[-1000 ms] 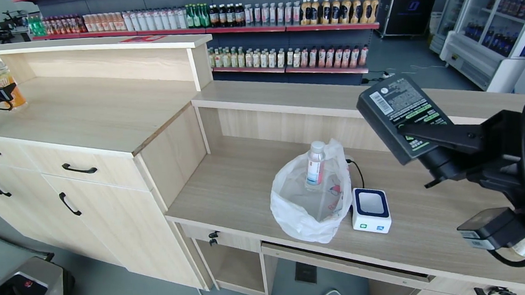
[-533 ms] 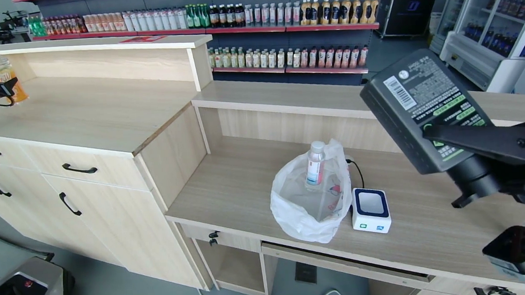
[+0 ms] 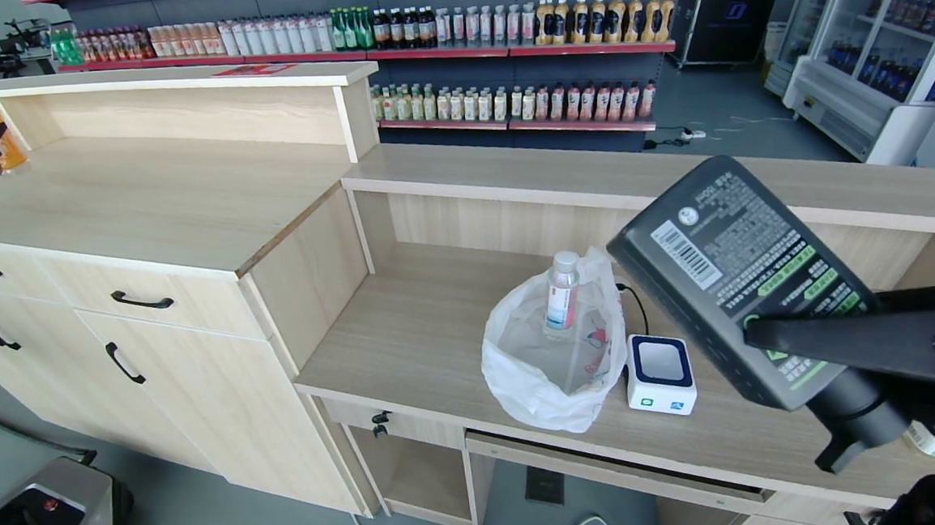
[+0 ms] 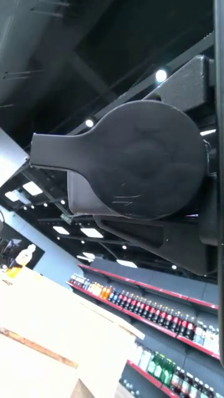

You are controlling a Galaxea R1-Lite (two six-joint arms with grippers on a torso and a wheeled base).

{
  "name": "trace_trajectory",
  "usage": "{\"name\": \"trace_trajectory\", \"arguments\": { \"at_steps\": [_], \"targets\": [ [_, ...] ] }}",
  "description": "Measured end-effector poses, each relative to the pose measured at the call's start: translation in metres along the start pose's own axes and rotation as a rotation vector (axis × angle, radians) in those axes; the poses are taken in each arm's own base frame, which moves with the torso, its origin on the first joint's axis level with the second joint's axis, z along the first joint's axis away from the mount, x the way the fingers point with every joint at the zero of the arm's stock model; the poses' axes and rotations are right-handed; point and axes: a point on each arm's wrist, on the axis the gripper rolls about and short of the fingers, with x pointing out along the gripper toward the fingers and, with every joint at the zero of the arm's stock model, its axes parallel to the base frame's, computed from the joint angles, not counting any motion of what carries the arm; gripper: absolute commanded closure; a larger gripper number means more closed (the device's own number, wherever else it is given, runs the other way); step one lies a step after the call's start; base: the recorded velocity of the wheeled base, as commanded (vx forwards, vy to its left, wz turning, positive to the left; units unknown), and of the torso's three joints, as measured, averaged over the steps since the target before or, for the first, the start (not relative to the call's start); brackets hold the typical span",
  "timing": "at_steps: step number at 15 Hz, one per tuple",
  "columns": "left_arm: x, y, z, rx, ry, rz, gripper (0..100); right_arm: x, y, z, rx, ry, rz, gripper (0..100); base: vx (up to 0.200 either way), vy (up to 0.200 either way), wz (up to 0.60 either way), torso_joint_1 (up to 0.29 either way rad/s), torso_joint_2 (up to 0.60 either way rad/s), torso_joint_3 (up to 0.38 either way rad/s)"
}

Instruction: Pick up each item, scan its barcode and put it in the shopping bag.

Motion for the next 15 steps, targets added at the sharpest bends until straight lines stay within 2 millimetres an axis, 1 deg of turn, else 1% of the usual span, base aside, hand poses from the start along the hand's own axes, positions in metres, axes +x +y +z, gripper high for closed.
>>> {"name": "trace_trajectory", "arguments": {
  "at_steps": [5,10,15],
  "targets": [
    [0.0,0.0,0.0,0.0,0.0,0.0,0,-0.001,-0.012,0.003,-0.02,-0.011,-0.031,100,0.0,0.0,0.0,0.0,0.0,0.0],
    [0.0,0.0,0.0,0.0,0.0,0.0,0,-0.01,-0.025,0.007,0.006,-0.028,-0.028,100,0.0,0.0,0.0,0.0,0.0,0.0],
    [0.0,0.0,0.0,0.0,0.0,0.0,0,-0.017,-0.029,0.014,0.009,-0.056,-0.005,100,0.0,0.0,0.0,0.0,0.0,0.0]
  ]
}}
